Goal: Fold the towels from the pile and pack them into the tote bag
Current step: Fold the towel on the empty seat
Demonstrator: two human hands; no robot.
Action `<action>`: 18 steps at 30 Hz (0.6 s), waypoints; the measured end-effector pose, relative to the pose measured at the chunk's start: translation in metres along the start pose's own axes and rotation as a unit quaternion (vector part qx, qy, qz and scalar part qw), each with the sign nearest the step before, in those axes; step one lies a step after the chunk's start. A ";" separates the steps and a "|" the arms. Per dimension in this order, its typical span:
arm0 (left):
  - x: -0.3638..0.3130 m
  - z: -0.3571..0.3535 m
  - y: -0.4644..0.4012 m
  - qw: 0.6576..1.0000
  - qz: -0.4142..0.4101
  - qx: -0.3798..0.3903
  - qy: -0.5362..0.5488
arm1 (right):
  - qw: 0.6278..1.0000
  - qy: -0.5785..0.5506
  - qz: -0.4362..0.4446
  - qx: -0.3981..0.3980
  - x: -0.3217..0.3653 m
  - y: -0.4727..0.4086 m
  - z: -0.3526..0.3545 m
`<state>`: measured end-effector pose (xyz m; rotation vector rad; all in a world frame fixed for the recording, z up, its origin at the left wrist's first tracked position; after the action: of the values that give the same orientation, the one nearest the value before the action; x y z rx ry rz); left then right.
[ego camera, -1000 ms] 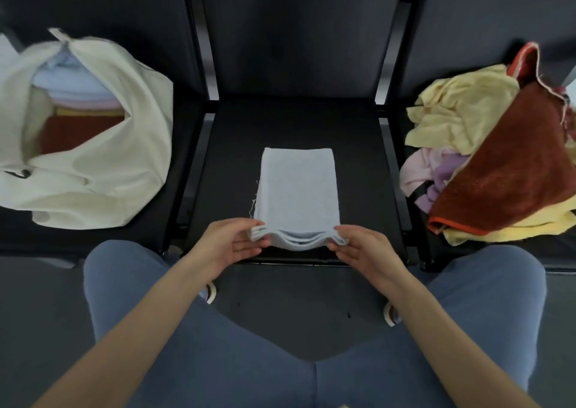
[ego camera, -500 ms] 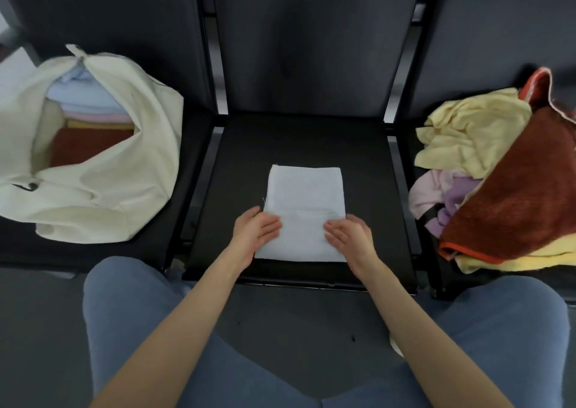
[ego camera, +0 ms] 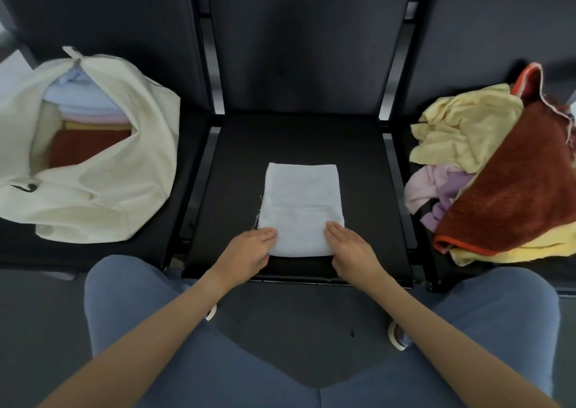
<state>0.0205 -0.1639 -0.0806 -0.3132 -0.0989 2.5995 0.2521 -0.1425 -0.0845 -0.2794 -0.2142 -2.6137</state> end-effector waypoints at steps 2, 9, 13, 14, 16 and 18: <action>-0.002 0.001 0.000 1.000 0.011 -0.004 0.021 | 1.000 -0.009 -0.001 -0.012 -0.002 0.000 0.000; -0.013 0.033 0.017 0.954 0.171 -0.024 0.243 | 0.984 -0.163 -0.061 0.038 -0.013 0.013 0.034; -0.016 0.049 0.011 0.911 0.235 -0.041 0.337 | 0.916 -0.384 -0.117 0.000 -0.018 0.009 0.051; -0.013 0.050 0.005 0.901 0.251 -0.050 0.350 | 0.896 -0.422 -0.138 -0.019 -0.018 0.004 0.053; -0.002 0.047 -0.009 0.880 0.287 -0.077 0.371 | 0.862 -0.467 -0.188 -0.055 -0.022 -0.008 0.053; 0.011 0.039 -0.025 0.850 0.334 -0.093 0.397 | 0.837 -0.489 -0.233 -0.083 -0.026 -0.021 0.047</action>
<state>0.0142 -0.1372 -0.0413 -1.7266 0.0710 2.8538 0.2715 -0.1026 -0.0470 -1.8232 -0.4317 -2.6750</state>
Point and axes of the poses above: each hand's wrist, its own y-axis away from the middle knuckle, its own z-axis out of the back of the hand, x = y × z, the point moved 3 cm from there along -y, towards the middle knuckle, and after that the axes turned 1 degree about -x, right-handed, at the moved point
